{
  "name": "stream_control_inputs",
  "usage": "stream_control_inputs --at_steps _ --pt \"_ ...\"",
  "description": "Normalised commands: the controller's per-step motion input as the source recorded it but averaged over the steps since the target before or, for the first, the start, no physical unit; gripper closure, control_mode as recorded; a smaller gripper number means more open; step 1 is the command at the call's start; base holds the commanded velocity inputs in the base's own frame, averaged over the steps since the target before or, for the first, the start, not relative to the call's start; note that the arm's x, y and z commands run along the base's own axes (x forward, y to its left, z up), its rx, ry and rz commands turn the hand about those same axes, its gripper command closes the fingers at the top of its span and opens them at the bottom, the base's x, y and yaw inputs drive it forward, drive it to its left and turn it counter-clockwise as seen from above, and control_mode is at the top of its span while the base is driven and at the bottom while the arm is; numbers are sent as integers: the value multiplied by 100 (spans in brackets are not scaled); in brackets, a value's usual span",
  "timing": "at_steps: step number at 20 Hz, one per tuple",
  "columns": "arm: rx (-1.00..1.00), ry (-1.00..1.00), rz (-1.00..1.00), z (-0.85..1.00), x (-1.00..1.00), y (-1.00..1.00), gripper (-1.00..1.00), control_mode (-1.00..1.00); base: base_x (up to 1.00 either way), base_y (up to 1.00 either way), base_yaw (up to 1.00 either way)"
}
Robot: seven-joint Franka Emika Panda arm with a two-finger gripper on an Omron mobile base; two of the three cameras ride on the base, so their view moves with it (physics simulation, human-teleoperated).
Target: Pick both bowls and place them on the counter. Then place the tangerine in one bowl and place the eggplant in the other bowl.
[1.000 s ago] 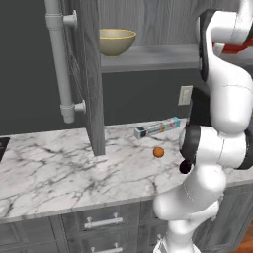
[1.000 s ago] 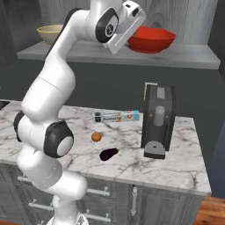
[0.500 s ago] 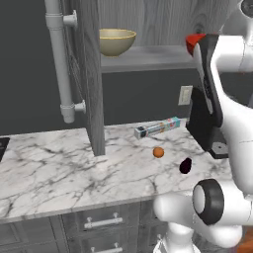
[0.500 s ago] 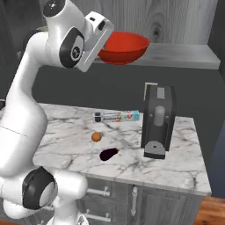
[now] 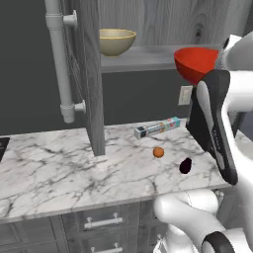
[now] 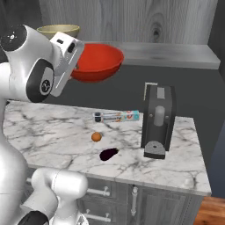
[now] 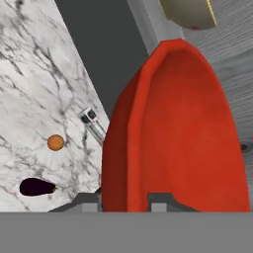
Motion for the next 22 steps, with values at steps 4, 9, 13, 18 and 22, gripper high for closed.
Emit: stream_control_inputs --at_steps 4,9,13,18,22 --pt "0 5 16 -13 -60 65 100 -100 0 0 0" --pt "0 3 18 -29 -72 62 100 -100 0 0 0" --pt "0 4 21 -40 -66 70 100 -100 0 0 0" --pt "0 4 21 -52 -43 61 100 -100 0 0 0" --pt "0 5 23 -58 -2 29 100 -100 0 0 0"
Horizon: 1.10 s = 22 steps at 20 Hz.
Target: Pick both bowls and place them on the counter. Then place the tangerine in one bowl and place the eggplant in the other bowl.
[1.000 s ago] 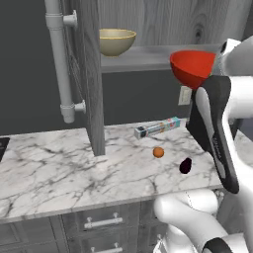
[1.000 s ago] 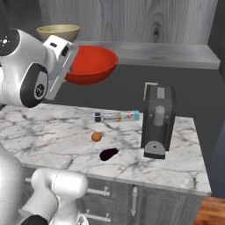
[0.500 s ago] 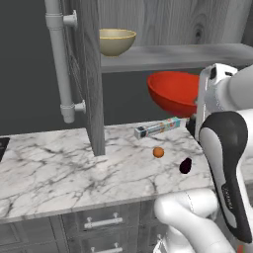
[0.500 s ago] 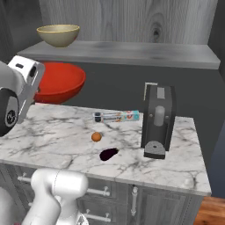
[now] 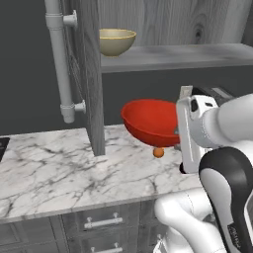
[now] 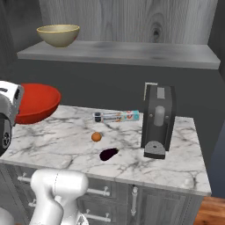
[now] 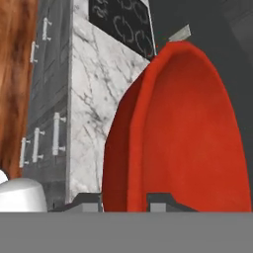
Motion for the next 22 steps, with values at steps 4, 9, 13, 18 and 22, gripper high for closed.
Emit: stream_control_inputs --at_steps 4,9,13,18,22 --pt "0 14 14 -35 3 26 100 -100 0 0 0" --pt "0 14 1 -35 33 43 100 -100 0 0 0" --pt "-1 11 0 -38 41 41 100 -100 0 0 0" --pt "0 3 0 -42 49 28 100 -100 0 0 0" --pt "0 1 0 -43 49 19 100 -100 0 0 0"
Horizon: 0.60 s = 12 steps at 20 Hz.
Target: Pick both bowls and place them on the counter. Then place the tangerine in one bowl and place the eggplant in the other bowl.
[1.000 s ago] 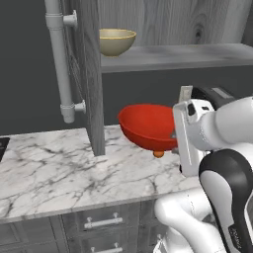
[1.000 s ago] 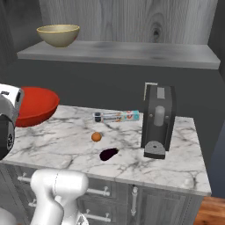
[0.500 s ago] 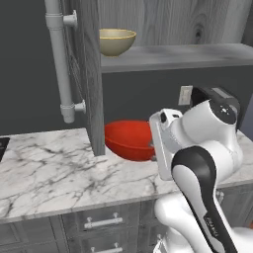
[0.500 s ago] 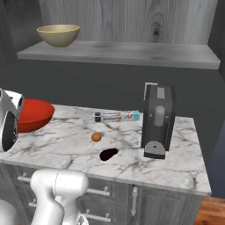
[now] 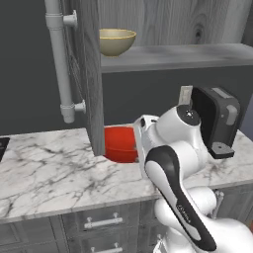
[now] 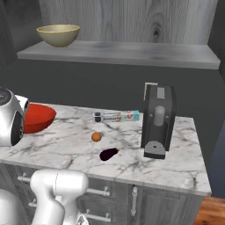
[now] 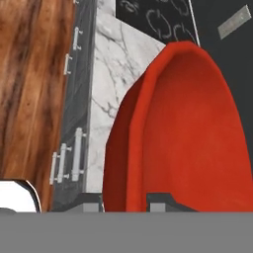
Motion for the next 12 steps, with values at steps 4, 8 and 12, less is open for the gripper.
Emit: stream_control_inputs --at_steps 4,8,12 --pt "0 1 0 -33 48 1 100 -100 0 0 0" --pt "0 0 0 -32 54 2 100 -100 0 0 0" --pt "0 0 -4 -29 52 1 100 -100 0 0 0"
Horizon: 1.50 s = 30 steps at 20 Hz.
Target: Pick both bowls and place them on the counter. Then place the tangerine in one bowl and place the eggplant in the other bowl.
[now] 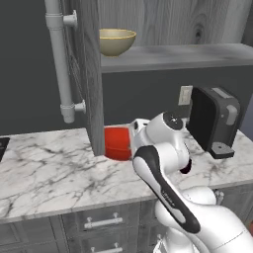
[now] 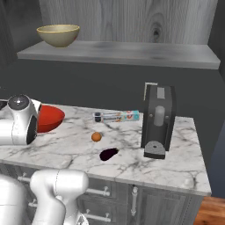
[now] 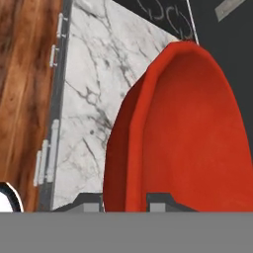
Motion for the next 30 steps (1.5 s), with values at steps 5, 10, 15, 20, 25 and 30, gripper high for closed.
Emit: stream_control_inputs --at_steps 5,10,15,20,25,30 --pt "0 4 -6 -16 54 0 100 -100 0 0 0" --pt "0 4 -9 -10 58 2 100 -100 0 0 0" --pt "0 3 -6 -20 53 0 100 -100 0 0 0" --pt "-4 4 0 -34 51 0 100 -100 0 0 0" --pt "-5 4 -1 -49 52 7 100 -100 0 0 0" --pt "-5 1 -2 -48 48 5 100 -100 0 0 0"
